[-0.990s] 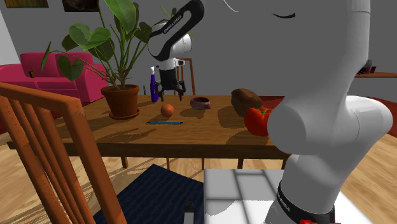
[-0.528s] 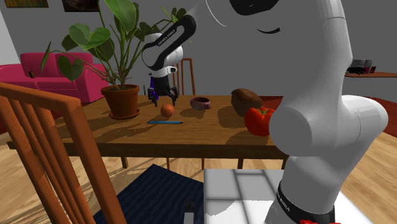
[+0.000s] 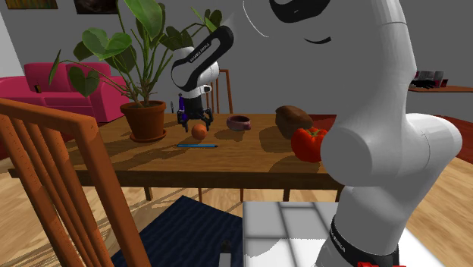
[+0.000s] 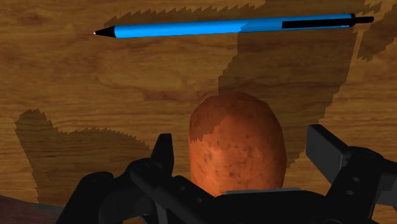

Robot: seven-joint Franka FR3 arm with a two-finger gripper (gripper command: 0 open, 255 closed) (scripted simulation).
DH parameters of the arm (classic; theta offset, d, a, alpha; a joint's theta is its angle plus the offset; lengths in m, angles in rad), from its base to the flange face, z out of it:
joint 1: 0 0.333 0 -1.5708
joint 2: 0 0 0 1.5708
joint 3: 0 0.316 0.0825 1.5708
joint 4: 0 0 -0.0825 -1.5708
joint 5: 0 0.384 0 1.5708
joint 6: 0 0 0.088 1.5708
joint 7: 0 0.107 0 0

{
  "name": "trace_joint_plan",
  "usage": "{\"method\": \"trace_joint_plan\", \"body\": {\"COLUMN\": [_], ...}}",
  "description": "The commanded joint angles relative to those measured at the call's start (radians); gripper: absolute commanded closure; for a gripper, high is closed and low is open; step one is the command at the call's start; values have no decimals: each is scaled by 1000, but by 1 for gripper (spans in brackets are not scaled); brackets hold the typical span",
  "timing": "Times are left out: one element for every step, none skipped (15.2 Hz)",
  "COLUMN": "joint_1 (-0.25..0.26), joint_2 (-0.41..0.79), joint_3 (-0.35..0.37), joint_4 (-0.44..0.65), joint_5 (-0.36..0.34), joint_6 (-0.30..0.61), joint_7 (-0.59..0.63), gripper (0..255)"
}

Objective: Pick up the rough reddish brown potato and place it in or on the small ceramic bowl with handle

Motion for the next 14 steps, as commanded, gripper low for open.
{"method": "trace_joint_plan", "body": {"joint_1": [0, 0, 0, 0, 0, 0, 0, 0, 0, 0, 0, 0, 0, -1], "joint_2": [0, 0, 0, 0, 0, 0, 0, 0, 0, 0, 0, 0, 0, -6], "joint_3": [0, 0, 0, 0, 0, 0, 0, 0, 0, 0, 0, 0, 0, 2], "joint_4": [0, 0, 0, 0, 0, 0, 0, 0, 0, 0, 0, 0, 0, 4], "joint_5": [0, 0, 0, 0, 0, 0, 0, 0, 0, 0, 0, 0, 0, 5], "joint_6": [1, 1, 0, 0, 0, 0, 0, 0, 0, 0, 0, 0, 1, -9], "joint_7": [0, 0, 0, 0, 0, 0, 0, 0, 0, 0, 0, 0, 0, -4], "gripper": [0, 0, 0, 255, 255, 255, 255, 255, 255, 255, 255, 255, 255, 255]}}
